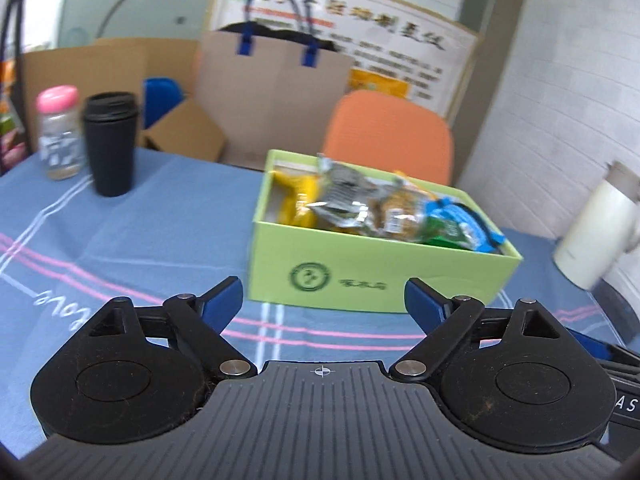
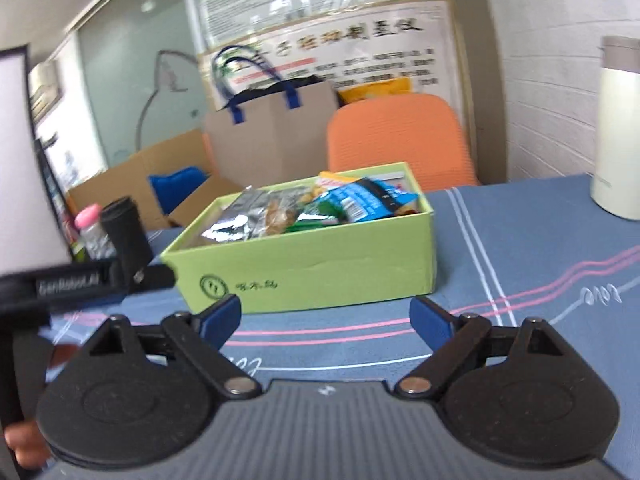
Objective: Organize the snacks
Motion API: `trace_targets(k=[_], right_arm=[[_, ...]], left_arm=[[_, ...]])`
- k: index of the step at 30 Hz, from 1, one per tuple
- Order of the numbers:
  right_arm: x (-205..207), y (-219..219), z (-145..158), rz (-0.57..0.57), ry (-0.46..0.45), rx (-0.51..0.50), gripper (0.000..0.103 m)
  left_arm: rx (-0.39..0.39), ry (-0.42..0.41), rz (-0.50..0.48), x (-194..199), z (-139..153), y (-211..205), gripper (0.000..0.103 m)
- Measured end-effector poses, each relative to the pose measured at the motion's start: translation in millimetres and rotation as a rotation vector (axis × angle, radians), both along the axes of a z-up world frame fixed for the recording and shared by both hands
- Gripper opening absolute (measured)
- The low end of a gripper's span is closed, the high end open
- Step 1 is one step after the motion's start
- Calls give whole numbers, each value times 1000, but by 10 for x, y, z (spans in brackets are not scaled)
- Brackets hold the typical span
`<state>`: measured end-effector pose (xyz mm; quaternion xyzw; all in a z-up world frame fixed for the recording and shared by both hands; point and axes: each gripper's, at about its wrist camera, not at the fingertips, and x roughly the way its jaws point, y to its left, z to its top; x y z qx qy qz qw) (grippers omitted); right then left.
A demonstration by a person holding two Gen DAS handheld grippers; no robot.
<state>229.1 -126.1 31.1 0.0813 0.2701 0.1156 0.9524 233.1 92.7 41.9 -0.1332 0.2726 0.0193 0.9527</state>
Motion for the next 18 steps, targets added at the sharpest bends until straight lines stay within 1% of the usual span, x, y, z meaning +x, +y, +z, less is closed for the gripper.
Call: trace_targets(k=[1, 3, 5, 6, 8, 11, 14, 16, 18], right_arm=[[-42, 52, 19, -16, 5, -25, 91], [-182, 127, 37, -32, 18, -63, 91], [-295, 149, 9, -33, 45, -67, 91], [-354, 161, -11, -28, 57, -63, 91], [-482, 166, -72, -14, 74, -50, 91], [-718, 140, -167, -43, 54, -42, 91], [-857, 151, -220, -66, 72, -74, 91], [-972, 101, -213, -111, 59, -95, 91], [-1103, 27, -207, -150, 51, -94, 91]], left_arm=[[8, -8, 25, -46, 40, 48, 76], [30, -10, 91, -151, 104, 131, 82], [40, -15, 128, -281, 100, 158, 86], [44, -1, 134, -332, 73, 151, 86], [45, 21, 113, -402, 14, 119, 85], [66, 25, 90, -559, -72, 6, 85], [81, 38, 56, -691, -159, -109, 85], [71, 51, 35, -760, -195, -161, 85], [64, 65, 33, -843, -217, -212, 85]])
